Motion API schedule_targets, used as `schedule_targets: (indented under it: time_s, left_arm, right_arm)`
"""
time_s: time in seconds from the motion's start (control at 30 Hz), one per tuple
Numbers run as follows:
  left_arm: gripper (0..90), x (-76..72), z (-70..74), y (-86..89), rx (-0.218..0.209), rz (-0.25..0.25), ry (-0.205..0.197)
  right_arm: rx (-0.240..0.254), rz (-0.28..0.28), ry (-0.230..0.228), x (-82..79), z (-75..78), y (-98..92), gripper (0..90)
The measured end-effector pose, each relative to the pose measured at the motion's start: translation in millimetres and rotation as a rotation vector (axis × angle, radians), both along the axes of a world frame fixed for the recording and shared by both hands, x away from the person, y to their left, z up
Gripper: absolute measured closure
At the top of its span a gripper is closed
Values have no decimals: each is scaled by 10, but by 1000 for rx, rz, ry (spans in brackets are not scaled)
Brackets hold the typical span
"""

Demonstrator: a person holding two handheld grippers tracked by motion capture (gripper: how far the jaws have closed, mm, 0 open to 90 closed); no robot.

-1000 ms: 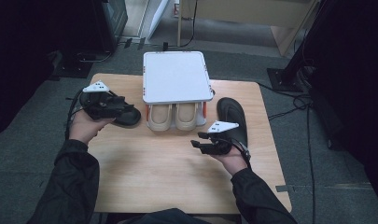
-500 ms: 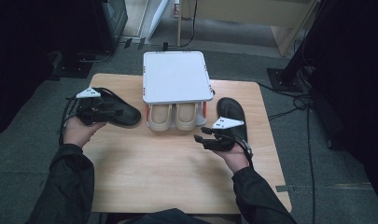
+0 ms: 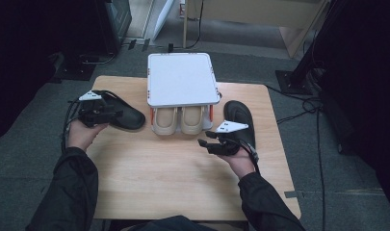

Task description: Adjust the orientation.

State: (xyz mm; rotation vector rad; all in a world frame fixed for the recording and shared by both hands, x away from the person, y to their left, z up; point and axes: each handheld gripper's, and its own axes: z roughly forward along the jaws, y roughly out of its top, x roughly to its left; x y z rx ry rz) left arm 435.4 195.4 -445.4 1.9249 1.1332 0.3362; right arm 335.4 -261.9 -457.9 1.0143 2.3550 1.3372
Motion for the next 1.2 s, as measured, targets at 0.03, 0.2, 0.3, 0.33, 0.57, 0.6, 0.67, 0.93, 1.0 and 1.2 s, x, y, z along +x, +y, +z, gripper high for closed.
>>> schedule_targets:
  time_s: [0.03, 0.2, 0.3, 0.33, 0.57, 0.6, 0.67, 0.93, 1.0, 1.2]
  left_arm:
    - [480, 14, -23, -13, 3, -2, 8]
    - [514, 59, -122, -71, 33, -14, 47]
    - [515, 89, -189, -111, 38, -18, 74]
    - [515, 89, -189, -111, 38, -18, 74]
    - [508, 136, -291, -109, 40, -10, 122]
    - [513, 131, -301, -102, 31, -9, 115]
    - [516, 118, -315, -86, 19, -4, 105]
    - [518, 21, -309, 12, 43, 10, 101]
    - [513, -19, -307, 61, 34, 21, 104]
    - [502, -137, -176, 183, 12, 50, 76]
  right_arm:
    - [-1, 1, 0, 1, 0, 3, 507]
    - [-5, 2, -2, 0, -2, 15, 508]
    - [-5, 8, 0, 3, -10, 27, 510]
    - [-6, 9, -4, 5, -12, 31, 510]
    - [-13, 20, -2, 1, -18, 57, 510]
    - [-11, 20, 0, 1, -18, 60, 510]
    - [-11, 20, 1, 2, -16, 60, 510]
    - [1, 23, 1, 25, -4, 68, 510]
    - [0, 30, -3, 39, 5, 74, 510]
    - [7, 45, -1, 81, 16, 130, 510]
